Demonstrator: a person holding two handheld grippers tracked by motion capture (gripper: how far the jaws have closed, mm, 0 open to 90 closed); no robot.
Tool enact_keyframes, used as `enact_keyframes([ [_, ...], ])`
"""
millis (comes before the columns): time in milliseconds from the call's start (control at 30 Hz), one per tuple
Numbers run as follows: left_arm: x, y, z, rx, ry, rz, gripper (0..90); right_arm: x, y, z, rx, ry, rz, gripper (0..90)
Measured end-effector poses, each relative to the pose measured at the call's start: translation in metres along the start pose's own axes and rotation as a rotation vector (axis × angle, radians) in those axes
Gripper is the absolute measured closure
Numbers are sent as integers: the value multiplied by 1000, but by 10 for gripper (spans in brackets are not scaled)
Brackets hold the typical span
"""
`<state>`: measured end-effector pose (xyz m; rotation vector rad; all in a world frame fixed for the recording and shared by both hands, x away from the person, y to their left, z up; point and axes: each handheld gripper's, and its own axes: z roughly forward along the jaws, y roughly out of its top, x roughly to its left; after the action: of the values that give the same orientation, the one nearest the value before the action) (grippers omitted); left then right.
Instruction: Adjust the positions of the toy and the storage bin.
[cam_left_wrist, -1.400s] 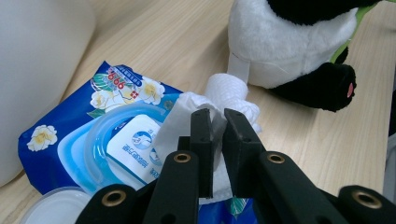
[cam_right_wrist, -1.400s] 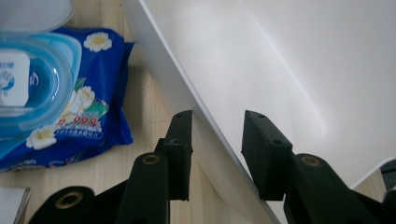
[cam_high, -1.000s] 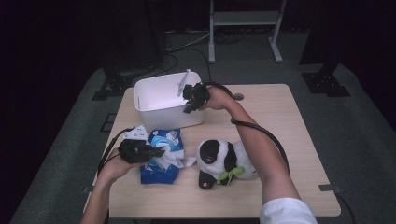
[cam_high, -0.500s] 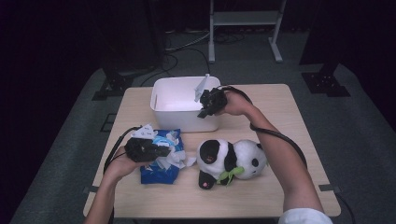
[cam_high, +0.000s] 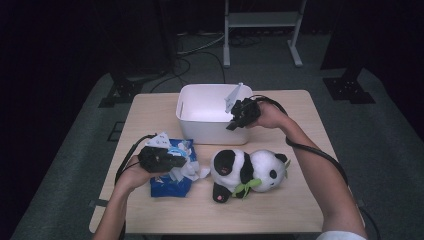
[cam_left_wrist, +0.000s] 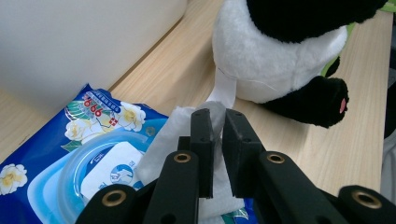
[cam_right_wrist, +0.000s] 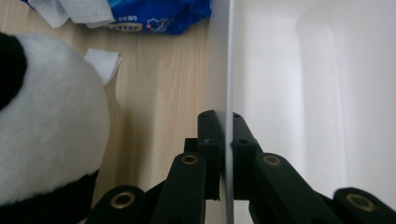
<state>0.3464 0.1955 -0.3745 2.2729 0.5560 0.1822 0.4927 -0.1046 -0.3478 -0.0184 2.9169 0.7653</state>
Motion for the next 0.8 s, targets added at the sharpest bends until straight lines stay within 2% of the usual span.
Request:
enact_keyframes([
  [333, 2, -1, 2, 9, -1, -3, 821, 9, -21, -13, 8, -6, 16, 856],
  [800, 17, -10, -9, 15, 51, -47, 822, 20, -44, -28, 10, -6, 32, 860],
])
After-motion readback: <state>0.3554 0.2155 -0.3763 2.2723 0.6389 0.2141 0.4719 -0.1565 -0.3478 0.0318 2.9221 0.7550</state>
